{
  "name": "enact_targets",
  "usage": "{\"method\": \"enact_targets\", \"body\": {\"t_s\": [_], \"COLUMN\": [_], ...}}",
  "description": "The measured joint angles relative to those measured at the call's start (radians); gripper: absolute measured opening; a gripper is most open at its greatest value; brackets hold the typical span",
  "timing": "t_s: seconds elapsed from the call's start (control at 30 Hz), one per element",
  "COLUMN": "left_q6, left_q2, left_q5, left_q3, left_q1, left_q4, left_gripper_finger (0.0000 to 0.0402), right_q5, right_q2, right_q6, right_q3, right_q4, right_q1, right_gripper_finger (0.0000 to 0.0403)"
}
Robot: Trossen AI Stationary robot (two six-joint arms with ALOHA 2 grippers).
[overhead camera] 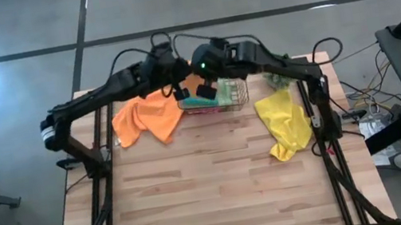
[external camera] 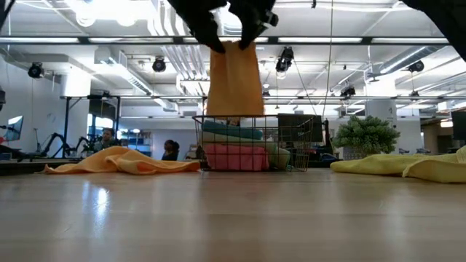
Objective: Fold microfiber towels
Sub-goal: Stack the folded bottom orange microfiber cloth on top of the folded blue microfiber cloth
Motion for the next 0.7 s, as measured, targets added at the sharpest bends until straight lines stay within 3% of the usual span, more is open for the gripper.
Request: {"method": "enact_targets", "body": {"t_s": [0.7], "left_q6": [0.257], "left_q2": [0.216], "left_q5": [0.007], "left_q3": [0.169], "left_q1": [0.152], "left_q4": [0.073], "left_gripper_finger": [0.0001], "right_q5": [-0.053], "right_q2": [0.065], "right_q6": [-0.212], "right_q3": [-0.002], "right_q4": [0.015], "right_q1": [-0.249], "right_gripper_finger": [0.0008]}}
